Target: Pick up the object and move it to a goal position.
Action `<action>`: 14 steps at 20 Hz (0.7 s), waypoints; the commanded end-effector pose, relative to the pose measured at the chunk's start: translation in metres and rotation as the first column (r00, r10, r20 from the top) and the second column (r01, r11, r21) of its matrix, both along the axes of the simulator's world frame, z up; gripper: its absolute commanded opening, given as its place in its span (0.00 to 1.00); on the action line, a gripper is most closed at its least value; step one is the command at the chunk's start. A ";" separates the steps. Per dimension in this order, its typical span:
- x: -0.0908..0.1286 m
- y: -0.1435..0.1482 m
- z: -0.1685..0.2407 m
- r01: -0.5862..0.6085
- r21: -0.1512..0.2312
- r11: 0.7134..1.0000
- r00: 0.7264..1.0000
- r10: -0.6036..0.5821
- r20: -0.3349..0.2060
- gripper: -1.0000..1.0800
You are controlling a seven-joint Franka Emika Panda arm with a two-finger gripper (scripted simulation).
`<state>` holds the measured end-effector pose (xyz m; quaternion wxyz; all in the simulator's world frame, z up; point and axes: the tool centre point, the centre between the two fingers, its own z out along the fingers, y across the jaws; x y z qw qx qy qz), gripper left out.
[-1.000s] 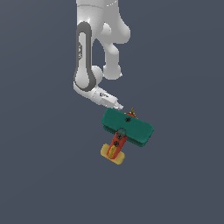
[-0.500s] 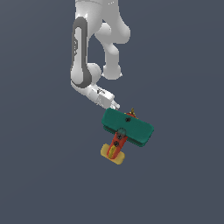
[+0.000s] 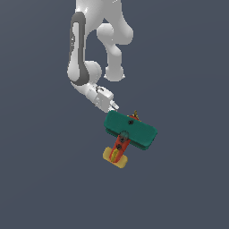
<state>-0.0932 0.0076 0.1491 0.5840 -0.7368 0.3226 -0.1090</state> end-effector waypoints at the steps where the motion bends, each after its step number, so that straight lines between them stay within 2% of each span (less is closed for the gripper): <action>1: 0.002 -0.004 0.003 0.011 -0.011 1.000 1.000 -0.011 0.020 0.62; 8: 0.004 -0.010 0.008 0.027 -0.028 0.999 0.998 -0.026 0.050 0.62; 14: 0.004 -0.012 0.006 0.049 -0.023 0.999 0.997 -0.048 0.056 0.62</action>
